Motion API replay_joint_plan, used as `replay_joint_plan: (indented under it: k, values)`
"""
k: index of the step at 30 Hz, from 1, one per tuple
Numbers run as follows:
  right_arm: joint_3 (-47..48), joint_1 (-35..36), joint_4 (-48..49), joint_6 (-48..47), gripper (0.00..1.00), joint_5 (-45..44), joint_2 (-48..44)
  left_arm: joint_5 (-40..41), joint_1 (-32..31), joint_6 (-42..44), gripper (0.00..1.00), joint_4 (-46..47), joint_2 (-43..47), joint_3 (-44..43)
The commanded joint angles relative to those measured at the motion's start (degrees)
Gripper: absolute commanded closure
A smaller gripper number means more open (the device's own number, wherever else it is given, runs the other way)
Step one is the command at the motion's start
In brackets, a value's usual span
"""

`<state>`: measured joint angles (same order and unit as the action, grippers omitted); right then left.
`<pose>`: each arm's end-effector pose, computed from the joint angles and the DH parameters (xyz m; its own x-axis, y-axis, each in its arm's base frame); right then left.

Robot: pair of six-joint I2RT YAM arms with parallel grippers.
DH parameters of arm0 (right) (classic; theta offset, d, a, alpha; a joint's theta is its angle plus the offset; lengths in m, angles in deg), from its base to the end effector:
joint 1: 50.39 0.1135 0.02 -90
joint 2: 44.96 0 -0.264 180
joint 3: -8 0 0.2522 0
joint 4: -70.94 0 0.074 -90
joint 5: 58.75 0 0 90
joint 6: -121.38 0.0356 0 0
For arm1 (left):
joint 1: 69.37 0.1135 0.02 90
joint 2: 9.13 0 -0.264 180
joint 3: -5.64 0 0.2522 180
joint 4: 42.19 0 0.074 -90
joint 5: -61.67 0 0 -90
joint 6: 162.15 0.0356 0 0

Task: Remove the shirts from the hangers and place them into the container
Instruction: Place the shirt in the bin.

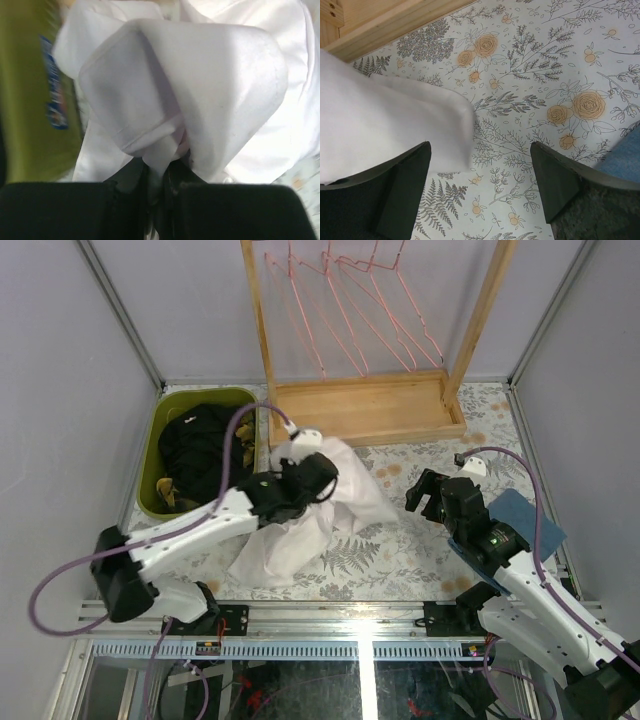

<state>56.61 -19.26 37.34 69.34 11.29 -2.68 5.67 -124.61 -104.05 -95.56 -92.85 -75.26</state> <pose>0.1525 0.0779 0.2697 -0.4484 0.4046 -0.7970 0.0629 0.9037 0.4234 0.1877 -0.2356 0.2775 -0.6683 0.1947 -0.7179 0.1773 0.9790 0.1004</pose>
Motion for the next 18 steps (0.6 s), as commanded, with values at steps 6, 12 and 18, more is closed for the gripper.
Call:
replay_joint_plan:
  k: [6, 12, 18]
  values:
    - [0.94, 0.24, 3.0, 0.01, 0.12, -0.63, 0.26, 16.07, 14.34, -3.94, 1.0, -15.16, 16.45, -8.2]
    - [0.74, 0.26, 3.71, 0.3, 0.12, -0.05, 1.11, 17.74, 23.98, 2.92, 1.0, -15.36, 20.55, -13.28]
    - [1.01, 0.28, 3.34, 0.37, 0.12, 0.13, 1.41, 14.93, 36.58, 10.66, 1.0, -12.11, 16.99, -20.03]
